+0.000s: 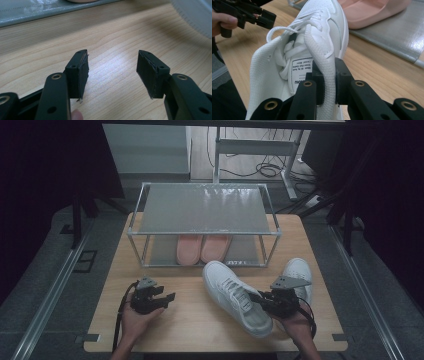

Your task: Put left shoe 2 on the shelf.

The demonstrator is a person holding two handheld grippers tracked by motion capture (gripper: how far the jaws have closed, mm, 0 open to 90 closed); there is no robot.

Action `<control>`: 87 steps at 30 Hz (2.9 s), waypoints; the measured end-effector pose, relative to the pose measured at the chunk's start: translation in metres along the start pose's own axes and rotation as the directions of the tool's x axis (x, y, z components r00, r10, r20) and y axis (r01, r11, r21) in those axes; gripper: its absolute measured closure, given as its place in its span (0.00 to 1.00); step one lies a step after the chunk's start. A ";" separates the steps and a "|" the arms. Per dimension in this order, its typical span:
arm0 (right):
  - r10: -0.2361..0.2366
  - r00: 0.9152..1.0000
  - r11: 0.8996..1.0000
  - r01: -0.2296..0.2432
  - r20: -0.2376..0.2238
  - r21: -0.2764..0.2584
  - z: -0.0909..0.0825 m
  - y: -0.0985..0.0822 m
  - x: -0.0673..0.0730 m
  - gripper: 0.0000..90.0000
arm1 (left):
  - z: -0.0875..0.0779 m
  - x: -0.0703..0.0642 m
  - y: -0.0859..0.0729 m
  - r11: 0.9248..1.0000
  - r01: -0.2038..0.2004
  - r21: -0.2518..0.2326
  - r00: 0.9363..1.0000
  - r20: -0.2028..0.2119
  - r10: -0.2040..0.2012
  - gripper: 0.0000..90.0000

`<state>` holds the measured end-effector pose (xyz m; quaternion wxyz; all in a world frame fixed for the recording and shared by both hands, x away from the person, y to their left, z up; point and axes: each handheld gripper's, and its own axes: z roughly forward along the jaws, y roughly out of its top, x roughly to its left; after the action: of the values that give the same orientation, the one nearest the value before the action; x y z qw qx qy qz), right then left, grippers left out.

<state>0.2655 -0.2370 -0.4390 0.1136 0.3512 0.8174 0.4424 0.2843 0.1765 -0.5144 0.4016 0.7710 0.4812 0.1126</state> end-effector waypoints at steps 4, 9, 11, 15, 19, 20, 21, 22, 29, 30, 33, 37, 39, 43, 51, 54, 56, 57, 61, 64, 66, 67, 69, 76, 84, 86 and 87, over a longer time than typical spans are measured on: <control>-0.011 1.000 1.000 0.011 -0.009 -0.020 -0.005 0.004 0.003 0.90 | 0.000 0.001 0.000 1.000 0.001 -0.001 1.000 0.001 -0.001 0.48; -0.022 1.000 0.999 0.021 -0.021 -0.041 -0.009 0.009 0.006 0.90 | -0.001 0.001 0.000 1.000 0.000 -0.001 1.000 -0.002 0.000 0.48; -0.021 0.999 0.999 0.020 -0.024 -0.051 -0.009 0.010 0.007 0.90 | -0.001 0.001 0.000 1.000 0.000 -0.002 1.000 -0.002 0.000 0.48; -0.025 0.999 0.998 0.023 -0.025 -0.065 -0.010 0.013 0.008 0.90 | -0.001 0.001 0.000 1.000 -0.001 -0.001 1.000 -0.002 0.001 0.48; -0.028 0.999 0.997 0.026 -0.024 -0.076 -0.011 0.016 0.008 0.90 | 0.000 0.001 0.000 1.000 0.002 0.000 1.000 -0.003 -0.002 0.48; -0.029 0.999 0.997 0.027 -0.024 -0.079 -0.011 0.018 0.008 0.90 | 0.000 0.001 0.000 1.000 0.003 0.000 1.000 -0.001 -0.003 0.48; -0.030 0.999 0.996 0.028 -0.025 -0.083 -0.011 0.019 0.009 0.90 | 0.000 0.001 0.000 1.000 0.002 0.001 1.000 -0.001 -0.002 0.48; -0.030 0.999 0.996 0.027 -0.026 -0.087 -0.011 0.020 0.009 0.90 | 0.000 0.001 0.000 1.000 0.002 0.000 1.000 -0.001 -0.002 0.48; -0.032 0.999 0.994 0.029 -0.027 -0.110 -0.013 0.024 0.009 0.91 | -0.001 0.002 0.000 1.000 0.003 -0.002 1.000 -0.002 -0.003 0.48; -0.032 0.999 0.993 0.028 -0.027 -0.115 -0.013 0.025 0.009 0.91 | -0.001 0.002 0.000 1.000 0.002 -0.002 1.000 -0.002 -0.002 0.48; -0.028 0.999 0.992 0.025 -0.026 -0.123 -0.015 0.026 0.008 0.91 | 0.000 0.001 0.000 1.000 0.004 -0.001 1.000 -0.002 -0.004 0.48; -0.025 0.999 0.991 0.021 -0.026 -0.134 -0.017 0.028 0.007 0.91 | 0.000 0.001 0.000 1.000 0.002 0.001 1.000 -0.001 -0.002 0.48; -0.023 0.999 0.990 0.020 -0.025 -0.138 -0.018 0.030 0.006 0.91 | 0.000 0.001 0.000 1.000 0.002 0.001 1.000 -0.001 -0.002 0.48; -0.023 1.000 0.988 0.019 -0.021 -0.151 -0.018 0.034 0.006 0.91 | 0.000 0.001 0.000 1.000 0.002 0.002 1.000 -0.001 -0.002 0.48; -0.027 0.999 0.984 0.023 -0.024 -0.177 -0.018 0.046 0.006 0.91 | 0.001 0.002 -0.001 1.000 0.002 0.004 1.000 -0.002 -0.002 0.48; -0.029 0.999 0.983 0.024 -0.026 -0.184 -0.018 0.050 0.006 0.91 | 0.001 0.002 -0.001 1.000 0.003 0.005 1.000 -0.002 -0.003 0.48; -0.029 0.999 0.982 0.023 -0.030 -0.189 -0.017 0.053 0.006 0.91 | 0.001 0.002 -0.001 1.000 -0.001 0.004 1.000 -0.003 0.001 0.48; -0.033 0.999 0.981 0.026 -0.030 -0.191 -0.017 0.054 0.006 0.91 | 0.001 0.002 -0.001 1.000 -0.002 0.006 1.000 -0.004 0.002 0.48; -0.039 0.999 0.979 0.031 -0.032 -0.201 -0.017 0.061 0.008 0.91 | 0.001 0.002 -0.001 1.000 -0.003 0.006 1.000 -0.001 0.003 0.48; -0.043 0.998 0.978 0.035 -0.035 -0.207 -0.017 0.066 0.009 0.91 | 0.001 0.002 -0.001 1.000 -0.003 0.006 1.000 -0.002 0.003 0.48; -0.046 0.998 0.976 0.037 -0.034 -0.215 -0.018 0.069 0.009 0.91 | 0.001 0.002 -0.001 1.000 -0.003 0.007 1.000 -0.001 0.003 0.48; -0.047 0.998 0.975 0.038 -0.035 -0.218 -0.018 0.071 0.009 0.91 | 0.001 0.002 -0.001 1.000 -0.002 0.007 1.000 -0.001 0.002 0.48; -0.048 0.998 0.974 0.039 -0.036 -0.224 -0.018 0.075 0.010 0.91 | 0.001 0.002 -0.001 1.000 -0.003 0.007 1.000 -0.001 0.003 0.48; -0.057 0.997 0.970 0.045 -0.042 -0.241 -0.019 0.085 0.011 0.91 | 0.002 0.002 -0.001 1.000 -0.003 0.007 1.000 0.001 0.003 0.48; -0.059 0.997 0.966 0.046 -0.043 -0.256 -0.017 0.099 0.010 0.91 | 0.001 0.001 -0.001 1.000 0.000 0.004 1.000 0.004 0.000 0.48; -0.057 0.997 0.965 0.044 -0.043 -0.260 -0.016 0.103 0.009 0.91 | 0.002 0.001 -0.001 1.000 0.000 0.004 1.000 0.004 0.000 0.48; -0.054 0.998 0.964 0.041 -0.045 -0.263 -0.015 0.105 0.009 0.91 | 0.002 0.001 -0.001 1.000 0.001 0.005 1.000 0.006 -0.001 0.48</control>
<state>0.3016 -0.2029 -0.3451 0.1486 0.3020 0.7625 0.5526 0.2854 0.1769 -0.5164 0.4010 0.7722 0.4806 0.1092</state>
